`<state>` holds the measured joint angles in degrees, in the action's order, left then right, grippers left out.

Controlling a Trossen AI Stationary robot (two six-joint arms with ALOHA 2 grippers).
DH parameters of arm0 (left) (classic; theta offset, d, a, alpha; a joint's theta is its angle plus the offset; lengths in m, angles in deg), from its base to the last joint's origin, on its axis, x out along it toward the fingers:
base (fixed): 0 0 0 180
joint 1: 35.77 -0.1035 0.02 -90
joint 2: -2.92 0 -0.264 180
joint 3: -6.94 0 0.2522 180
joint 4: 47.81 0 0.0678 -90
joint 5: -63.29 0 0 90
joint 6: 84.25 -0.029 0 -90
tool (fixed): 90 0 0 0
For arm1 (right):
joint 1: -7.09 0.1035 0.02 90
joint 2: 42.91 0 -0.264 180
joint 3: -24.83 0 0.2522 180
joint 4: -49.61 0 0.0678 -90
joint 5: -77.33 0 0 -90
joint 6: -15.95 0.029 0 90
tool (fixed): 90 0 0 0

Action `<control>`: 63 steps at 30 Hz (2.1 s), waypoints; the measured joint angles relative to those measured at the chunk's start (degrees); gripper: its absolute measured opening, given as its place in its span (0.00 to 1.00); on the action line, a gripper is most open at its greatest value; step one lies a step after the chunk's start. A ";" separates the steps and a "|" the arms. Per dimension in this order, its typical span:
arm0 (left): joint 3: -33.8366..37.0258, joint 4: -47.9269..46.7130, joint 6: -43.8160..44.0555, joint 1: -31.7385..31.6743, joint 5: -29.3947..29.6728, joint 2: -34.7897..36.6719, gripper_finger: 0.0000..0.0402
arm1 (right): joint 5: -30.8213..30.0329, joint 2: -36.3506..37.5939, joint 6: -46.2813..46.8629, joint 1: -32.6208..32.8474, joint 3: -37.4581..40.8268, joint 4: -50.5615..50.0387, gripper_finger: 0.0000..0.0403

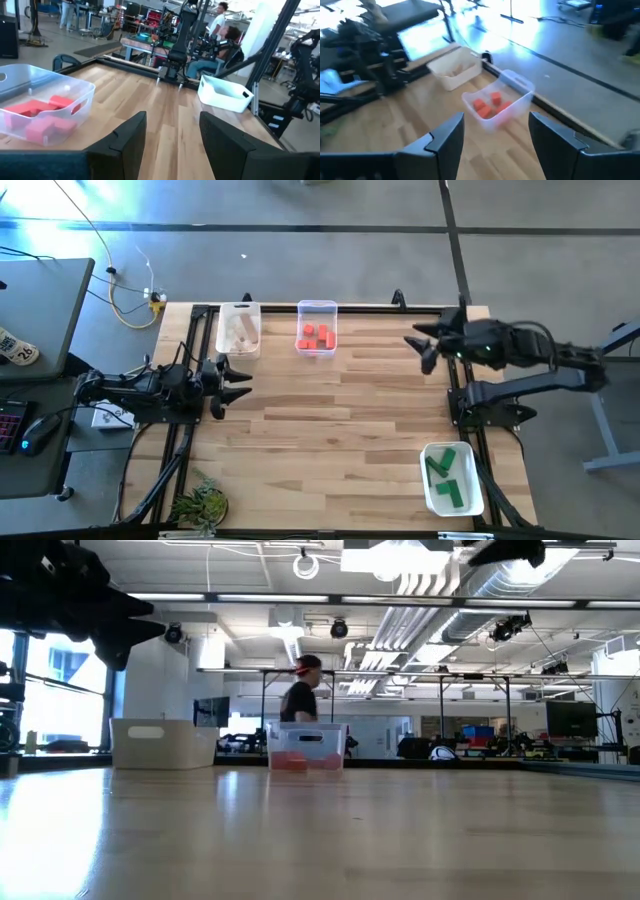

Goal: Sort & place blocks by color
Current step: Return to Home Position

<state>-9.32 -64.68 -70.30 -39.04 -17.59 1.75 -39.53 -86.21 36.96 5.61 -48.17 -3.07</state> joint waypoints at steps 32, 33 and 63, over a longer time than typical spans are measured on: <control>-0.09 -0.02 -0.66 -0.02 0.24 -0.11 0.43 | 13.39 42.59 -1.91 0.02 49.12 17.86 0.52; -0.09 -0.01 -0.66 -0.02 0.23 -0.11 0.43 | 13.53 42.69 -2.00 0.02 49.61 17.96 0.52; -0.09 0.00 -0.65 -0.02 0.12 -0.16 0.43 | 8.21 42.52 1.04 0.02 52.93 19.52 0.52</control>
<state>-9.41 -64.68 -70.95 -39.06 -17.47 1.59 -31.32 -43.69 38.01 5.63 4.77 16.45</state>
